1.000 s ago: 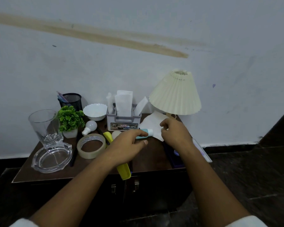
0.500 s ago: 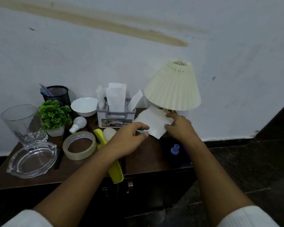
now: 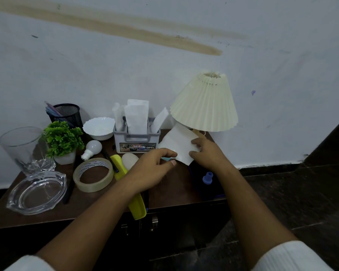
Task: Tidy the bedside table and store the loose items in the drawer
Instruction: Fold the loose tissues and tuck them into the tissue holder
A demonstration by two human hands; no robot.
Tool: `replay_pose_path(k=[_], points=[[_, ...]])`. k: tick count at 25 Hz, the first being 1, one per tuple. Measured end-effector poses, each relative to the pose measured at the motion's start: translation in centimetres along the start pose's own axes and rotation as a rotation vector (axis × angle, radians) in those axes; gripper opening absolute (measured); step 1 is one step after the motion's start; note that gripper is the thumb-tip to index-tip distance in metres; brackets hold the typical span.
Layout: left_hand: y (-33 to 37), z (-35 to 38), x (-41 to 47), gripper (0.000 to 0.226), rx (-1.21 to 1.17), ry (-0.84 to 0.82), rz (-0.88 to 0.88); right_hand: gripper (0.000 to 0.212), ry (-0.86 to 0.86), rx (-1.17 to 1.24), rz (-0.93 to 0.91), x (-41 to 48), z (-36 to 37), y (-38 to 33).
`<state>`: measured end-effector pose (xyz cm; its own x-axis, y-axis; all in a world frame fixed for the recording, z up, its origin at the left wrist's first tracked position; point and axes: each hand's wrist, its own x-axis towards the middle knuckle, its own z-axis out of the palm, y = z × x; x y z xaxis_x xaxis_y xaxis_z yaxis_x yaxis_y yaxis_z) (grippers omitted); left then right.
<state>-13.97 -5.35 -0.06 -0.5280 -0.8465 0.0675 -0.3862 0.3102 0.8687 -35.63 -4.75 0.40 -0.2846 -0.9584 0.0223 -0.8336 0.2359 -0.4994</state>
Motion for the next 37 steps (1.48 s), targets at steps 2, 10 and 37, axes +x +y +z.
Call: replay_pose_path(k=[2,10,37], points=[[-0.1,0.0,-0.1,0.031,0.006,0.006,-0.002,0.045,-0.036,-0.028,-0.033,-0.1,0.4,-0.1],[-0.3,0.1,0.3,0.029,-0.033,0.013,-0.02,0.043,-0.028,-0.25,-0.019,1.1,1.0,0.7],[0.5,-3.8,-1.1,0.041,-1.031,0.116,-0.42,0.018,-0.04,-0.069,-0.587,-8.3,0.4,-10.5]])
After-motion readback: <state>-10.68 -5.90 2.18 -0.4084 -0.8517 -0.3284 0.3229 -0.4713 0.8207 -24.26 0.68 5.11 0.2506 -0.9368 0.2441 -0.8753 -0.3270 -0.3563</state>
